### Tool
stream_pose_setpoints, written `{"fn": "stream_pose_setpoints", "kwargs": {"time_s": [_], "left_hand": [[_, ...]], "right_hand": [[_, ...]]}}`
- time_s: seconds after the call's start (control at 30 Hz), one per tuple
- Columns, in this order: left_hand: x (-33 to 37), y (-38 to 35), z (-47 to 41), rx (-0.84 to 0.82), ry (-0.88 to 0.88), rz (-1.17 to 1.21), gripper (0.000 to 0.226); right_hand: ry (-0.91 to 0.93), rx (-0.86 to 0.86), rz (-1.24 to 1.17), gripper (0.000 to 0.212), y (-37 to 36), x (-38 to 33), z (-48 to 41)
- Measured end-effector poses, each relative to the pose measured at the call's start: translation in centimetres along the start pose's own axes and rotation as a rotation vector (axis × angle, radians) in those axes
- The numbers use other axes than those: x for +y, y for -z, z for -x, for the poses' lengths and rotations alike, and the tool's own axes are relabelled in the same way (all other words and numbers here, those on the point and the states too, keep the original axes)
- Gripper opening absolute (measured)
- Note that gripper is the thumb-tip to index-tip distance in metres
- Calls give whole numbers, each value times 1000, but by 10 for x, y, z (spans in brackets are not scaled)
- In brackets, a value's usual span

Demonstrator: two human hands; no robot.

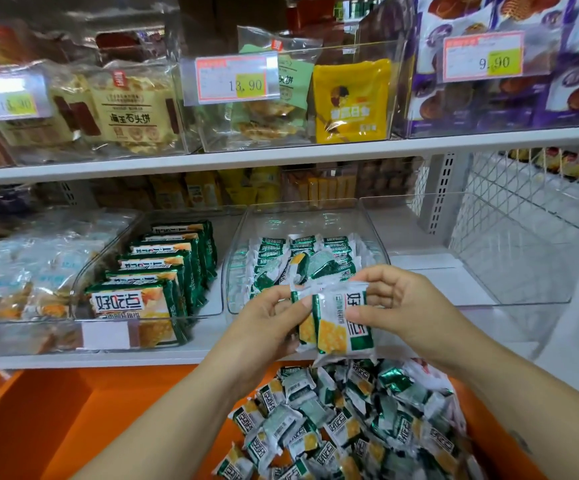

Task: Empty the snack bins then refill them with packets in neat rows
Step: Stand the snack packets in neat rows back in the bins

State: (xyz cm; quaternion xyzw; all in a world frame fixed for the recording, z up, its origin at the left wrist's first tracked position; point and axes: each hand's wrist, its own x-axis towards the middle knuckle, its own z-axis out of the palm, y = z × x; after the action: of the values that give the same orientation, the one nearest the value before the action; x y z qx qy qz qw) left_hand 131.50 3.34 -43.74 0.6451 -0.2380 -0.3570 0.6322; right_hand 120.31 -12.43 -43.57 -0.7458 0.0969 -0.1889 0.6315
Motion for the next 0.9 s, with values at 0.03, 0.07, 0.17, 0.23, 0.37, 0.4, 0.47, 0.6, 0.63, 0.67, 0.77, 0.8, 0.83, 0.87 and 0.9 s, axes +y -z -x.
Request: {"fn": "stream_pose_setpoints", "kwargs": {"time_s": [0.03,0.07,0.17,0.23,0.37,0.4,0.47,0.6,0.63,0.67,0.77,0.8,0.83,0.87,0.9], "left_hand": [[0,-1,1,-25,-10,-11,27],[0,-2,1,-50,-22,-23,34],[-4,-2,2,-85,-88,-153,48],[-6,-4,1,-75,-115,-167,50],[0,-7,2,-42,-198,-134,37],[3,-9,2,-49,-216,-140,36],[8,-10,3,-107,-219,-171,38],[20,7,-10,-163,-206,-272,46],[22,15,-18,-84,-241,-335,47],[24,26,-27,27,-285,-423,46],[21,58,-49,366,-400,-669,38],[16,69,-56,416,-406,-693,38],[11,77,-61,438,-391,-700,38],[5,82,-66,444,-371,-698,37],[1,86,-69,442,-349,-685,37]], "right_hand": [[6,31,11,40,-1,1,-1],[11,60,26,42,-1,2,-1],[35,111,61,50,-5,3,0],[39,164,90,56,-8,7,1],[-112,7,4,86,-7,13,-2],[-138,-39,-44,90,-4,14,-2],[-128,-99,-64,74,2,8,-1],[-76,-75,75,50,12,-16,-6],[-90,-3,146,44,17,-20,-12],[-96,64,267,42,23,-24,-20],[-55,46,636,53,36,-32,-52],[-42,-14,753,53,36,-34,-64],[-39,-84,905,53,35,-34,-76],[-46,-162,1075,56,32,-34,-87],[-71,-245,1239,60,29,-31,-97]]}}
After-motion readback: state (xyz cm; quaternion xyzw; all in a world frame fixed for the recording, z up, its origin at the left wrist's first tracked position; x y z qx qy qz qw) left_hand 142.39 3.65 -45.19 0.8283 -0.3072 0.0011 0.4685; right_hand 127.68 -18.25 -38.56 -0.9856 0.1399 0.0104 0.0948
